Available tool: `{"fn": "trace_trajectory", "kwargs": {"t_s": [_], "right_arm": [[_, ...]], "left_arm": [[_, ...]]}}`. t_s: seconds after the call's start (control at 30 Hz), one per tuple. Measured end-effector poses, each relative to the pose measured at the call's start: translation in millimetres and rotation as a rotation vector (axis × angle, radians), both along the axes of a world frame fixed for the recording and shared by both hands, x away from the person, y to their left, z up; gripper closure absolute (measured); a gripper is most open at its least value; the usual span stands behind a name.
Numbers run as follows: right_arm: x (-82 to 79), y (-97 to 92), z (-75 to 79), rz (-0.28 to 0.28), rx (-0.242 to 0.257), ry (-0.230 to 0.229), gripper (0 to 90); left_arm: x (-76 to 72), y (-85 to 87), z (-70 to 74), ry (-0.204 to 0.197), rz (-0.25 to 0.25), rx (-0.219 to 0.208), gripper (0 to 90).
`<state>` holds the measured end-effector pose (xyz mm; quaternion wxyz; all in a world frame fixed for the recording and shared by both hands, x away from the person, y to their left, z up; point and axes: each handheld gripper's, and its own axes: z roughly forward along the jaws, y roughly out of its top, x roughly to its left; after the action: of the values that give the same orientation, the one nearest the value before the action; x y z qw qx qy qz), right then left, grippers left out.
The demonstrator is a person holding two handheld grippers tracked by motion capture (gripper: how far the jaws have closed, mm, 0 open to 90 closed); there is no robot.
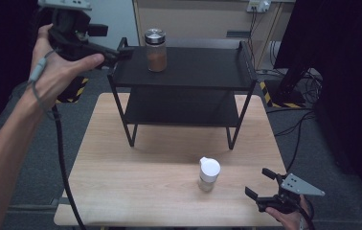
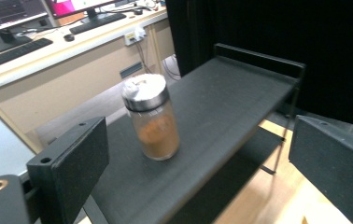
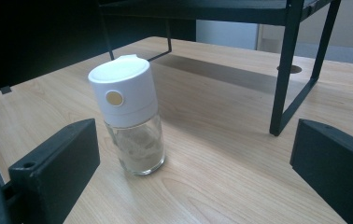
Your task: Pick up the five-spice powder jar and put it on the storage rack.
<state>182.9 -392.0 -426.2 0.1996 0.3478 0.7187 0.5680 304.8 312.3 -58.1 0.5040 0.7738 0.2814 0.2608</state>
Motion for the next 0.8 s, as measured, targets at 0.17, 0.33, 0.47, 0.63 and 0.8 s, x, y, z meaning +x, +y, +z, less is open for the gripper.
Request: {"fn": "trace_trajectory", "kwargs": {"t_s": [0.17, 0.33, 0.47, 0.63, 0.8], "right_arm": [[-0.5, 1.5, 1.1, 0.001, -0.005, -0.004, 2.0], [-1.7, 1.7, 1.8, -0.001, -0.006, -0.006, 2.0], [-2.0, 1.7, 2.1, -0.002, -0.005, -0.008, 2.0], [-2.1, 1.6, 1.6, -0.002, -0.002, -0.007, 2.0], [-2.6, 1.9, 1.9, -0.005, -0.002, -0.006, 2.0]], "left_arm": [[-17.8, 13.4, -23.4, -0.016, 0.0, -0.024, 3.7], [-32.1, 25.7, -44.3, -0.015, -0.006, -0.036, 3.7], [-41.1, 35.5, -66.5, -0.003, -0.031, -0.061, 2.9], [-55.1, 39.2, -96.6, -0.019, -0.042, -0.049, 2.9], [-64.8, 41.6, -125.8, -0.019, -0.051, -0.077, 2.7]]}}
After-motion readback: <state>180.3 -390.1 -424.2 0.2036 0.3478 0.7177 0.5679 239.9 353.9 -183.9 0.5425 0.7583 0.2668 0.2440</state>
